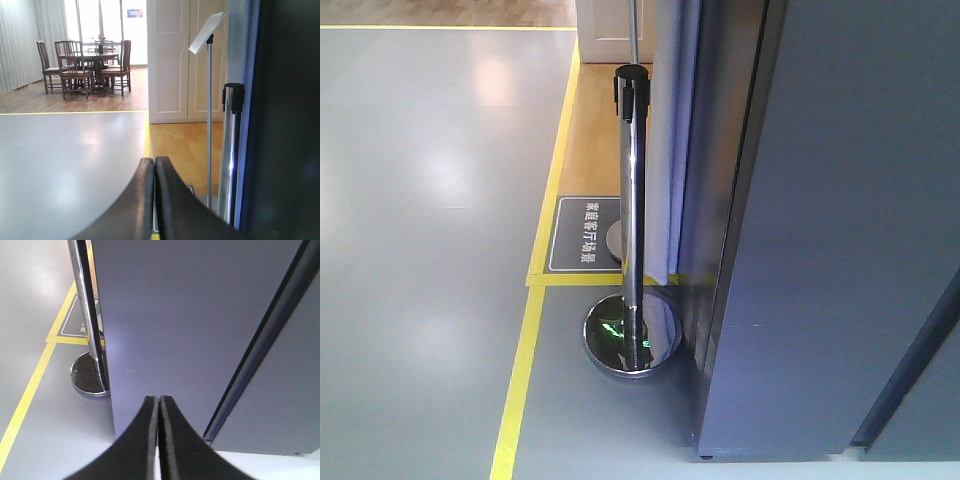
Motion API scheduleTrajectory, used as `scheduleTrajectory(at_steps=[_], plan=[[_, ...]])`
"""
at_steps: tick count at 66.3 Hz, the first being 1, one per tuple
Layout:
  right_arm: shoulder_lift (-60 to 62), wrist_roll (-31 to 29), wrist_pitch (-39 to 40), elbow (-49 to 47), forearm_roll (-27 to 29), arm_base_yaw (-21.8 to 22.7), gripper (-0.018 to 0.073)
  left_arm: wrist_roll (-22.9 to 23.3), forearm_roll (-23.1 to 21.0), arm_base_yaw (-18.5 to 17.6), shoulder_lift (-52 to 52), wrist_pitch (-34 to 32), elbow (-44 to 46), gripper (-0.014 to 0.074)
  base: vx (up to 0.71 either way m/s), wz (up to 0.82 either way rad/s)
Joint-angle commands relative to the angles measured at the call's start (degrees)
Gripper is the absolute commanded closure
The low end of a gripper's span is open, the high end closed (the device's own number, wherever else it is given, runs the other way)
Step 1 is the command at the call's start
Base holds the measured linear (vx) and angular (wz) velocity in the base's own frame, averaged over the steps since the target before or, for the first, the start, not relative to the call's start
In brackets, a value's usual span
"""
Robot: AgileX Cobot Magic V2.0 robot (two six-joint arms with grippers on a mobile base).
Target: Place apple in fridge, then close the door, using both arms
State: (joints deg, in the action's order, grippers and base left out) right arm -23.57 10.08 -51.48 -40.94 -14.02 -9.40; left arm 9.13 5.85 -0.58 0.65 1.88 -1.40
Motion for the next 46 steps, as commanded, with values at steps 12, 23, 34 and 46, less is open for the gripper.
scheduleTrajectory(at_steps=[12,23,34,46], plan=[[-0.64,-0.2,3.7,-1.82,-1.07,0.21,0.0561,0.71,-0.02,-0.05,0.94,-4.36,-1.64,0.0602,0.0,0.0],[-0.64,-0.2,3.7,-1.82,-1.07,0.21,0.0561,0.71,-0.02,-0.05,0.94,-4.36,-1.64,0.0602,0.0,0.0],[-0.64,-0.2,3.7,-1.82,-1.07,0.21,0.0561,0.71,-0.02,-0.05,0.94,-4.36,-1.64,0.0602,0.0,0.0],[-0.64,-0.2,3.7,-1.82,-1.07,0.21,0.0561,0.71,-0.02,-0.05,0.94,-4.36,-1.64,0.0602,0.0,0.0]])
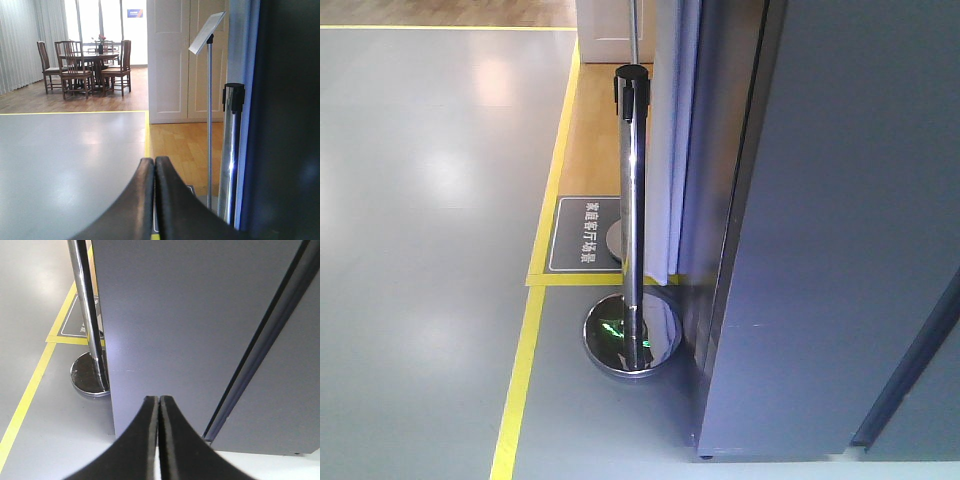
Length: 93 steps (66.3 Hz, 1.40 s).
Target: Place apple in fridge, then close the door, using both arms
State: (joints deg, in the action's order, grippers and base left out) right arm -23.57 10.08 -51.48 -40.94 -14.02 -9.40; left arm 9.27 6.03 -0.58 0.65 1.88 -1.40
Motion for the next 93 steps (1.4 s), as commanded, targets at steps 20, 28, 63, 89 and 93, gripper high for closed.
scheduleTrajectory(at_steps=[20,28,63,89,93], plan=[[1.15,-0.28,4.23,-0.29,-1.17,0.24,0.0561,0.57,-0.2,-0.05,0.94,-4.36,-1.64,0.0602,0.0,0.0],[4.75,-0.47,6.68,4.11,-1.49,0.24,0.0561,0.57,-0.2,-0.05,0.94,-4.36,-1.64,0.0602,0.0,0.0],[23.95,-0.16,47.54,39.52,3.8,12.41,0.0561,0.52,-0.2,-0.05,0.94,-4.36,-1.64,0.0602,0.0,0.0],[24.77,-0.22,49.09,42.48,5.08,12.73,0.0561,0.53,-0.2,-0.05,0.89,-4.36,-1.64,0.0602,0.0,0.0],[24.78,-0.22,49.09,42.48,5.08,12.73,0.0561,0.53,-0.2,-0.05,0.89,-4.36,-1.64,0.0602,0.0,0.0]])
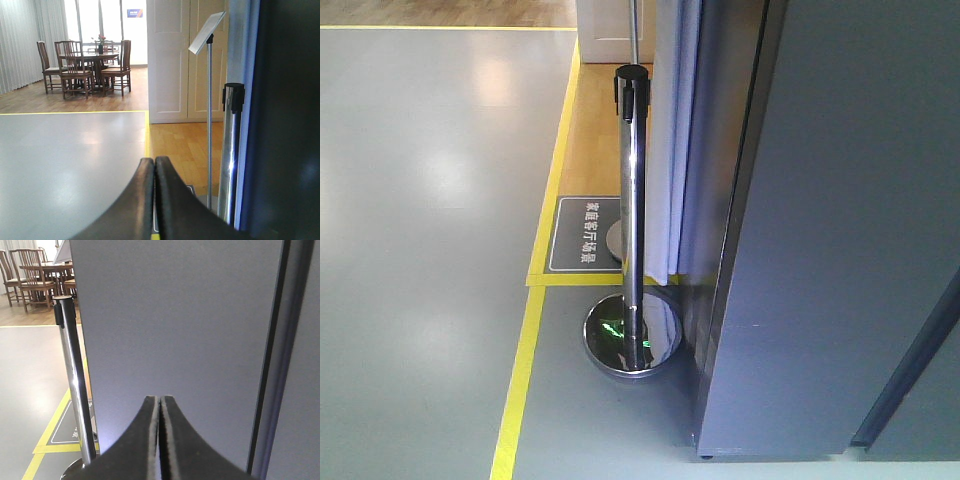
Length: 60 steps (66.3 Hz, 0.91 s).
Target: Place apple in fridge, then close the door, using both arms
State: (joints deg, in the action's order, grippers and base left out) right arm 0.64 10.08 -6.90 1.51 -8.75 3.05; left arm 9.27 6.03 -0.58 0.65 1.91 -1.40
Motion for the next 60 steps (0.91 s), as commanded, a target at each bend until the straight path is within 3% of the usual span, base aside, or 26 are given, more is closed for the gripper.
scheduleTrajectory(at_steps=[1,11,25,60], plan=[[0.57,-0.22,4.51,0.03,-0.2,0.29,0.0561,0.53,-0.2,-0.05,0.89,-4.39,-1.64,0.0602,0.0,0.0],[0.57,-0.57,4.5,0.08,1.21,0.29,0.0561,0.53,-0.2,-0.05,0.89,-4.39,-1.64,0.0602,0.0,0.0],[0.57,-9.17,4.56,0.08,9.05,0.29,0.0561,0.53,-0.2,-0.05,0.89,-4.39,-1.64,0.0602,0.0,0.0],[0.57,-10.08,4.49,0.01,8.75,0.29,0.0561,0.53,-0.2,-0.05,0.89,-4.39,-1.64,0.0602,0.0,0.0]])
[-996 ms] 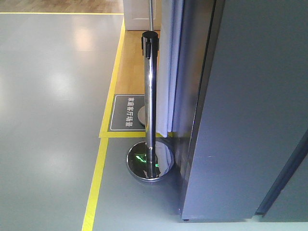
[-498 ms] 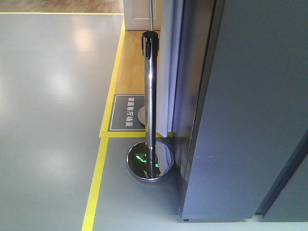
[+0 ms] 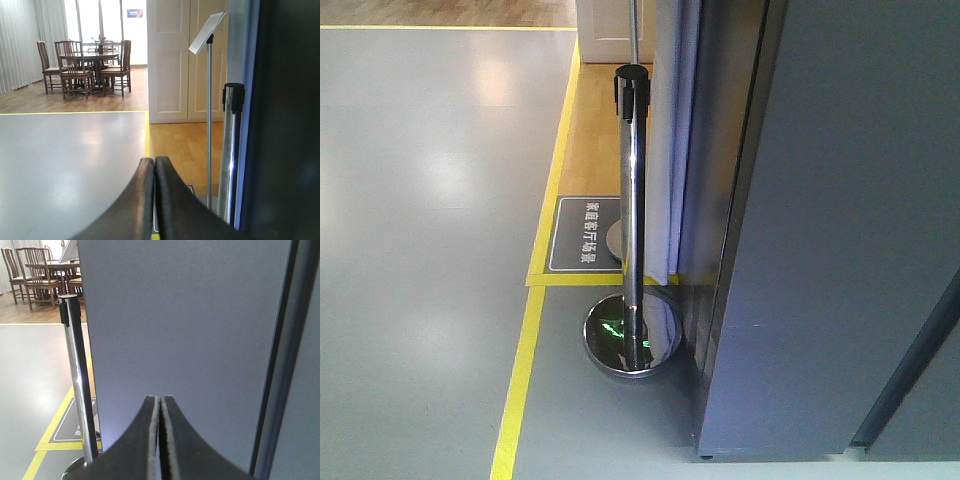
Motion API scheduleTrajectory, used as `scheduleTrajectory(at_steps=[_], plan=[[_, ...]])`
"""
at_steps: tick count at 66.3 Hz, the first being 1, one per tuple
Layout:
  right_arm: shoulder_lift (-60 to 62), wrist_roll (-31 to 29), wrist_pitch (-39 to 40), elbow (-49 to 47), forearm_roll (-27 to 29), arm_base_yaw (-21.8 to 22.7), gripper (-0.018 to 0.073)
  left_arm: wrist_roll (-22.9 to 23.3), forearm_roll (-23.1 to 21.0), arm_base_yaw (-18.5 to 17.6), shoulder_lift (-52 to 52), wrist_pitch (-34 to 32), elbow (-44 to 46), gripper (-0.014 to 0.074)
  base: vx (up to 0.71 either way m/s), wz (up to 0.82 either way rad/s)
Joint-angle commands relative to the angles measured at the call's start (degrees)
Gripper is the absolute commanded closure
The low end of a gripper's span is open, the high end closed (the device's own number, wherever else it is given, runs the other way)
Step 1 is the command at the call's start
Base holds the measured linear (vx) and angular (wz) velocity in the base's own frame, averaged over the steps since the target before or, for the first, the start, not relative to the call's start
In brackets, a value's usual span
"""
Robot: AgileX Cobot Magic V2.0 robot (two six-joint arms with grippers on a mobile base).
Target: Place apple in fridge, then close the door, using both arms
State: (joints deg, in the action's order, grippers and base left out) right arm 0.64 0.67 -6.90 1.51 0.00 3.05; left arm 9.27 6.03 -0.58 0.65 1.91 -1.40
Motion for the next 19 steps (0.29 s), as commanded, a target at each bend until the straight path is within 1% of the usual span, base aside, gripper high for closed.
scheduleTrajectory(at_steps=[1,19], plan=[[0.57,-0.67,4.49,0.01,0.0,0.29,0.0561,0.53,-0.2,-0.05,0.89,-4.39,-1.64,0.0602,0.0,0.0],[0.57,-0.67,4.49,0.01,0.0,0.29,0.0561,0.53,-0.2,-0.05,0.89,-4.39,-1.64,0.0602,0.0,0.0]])
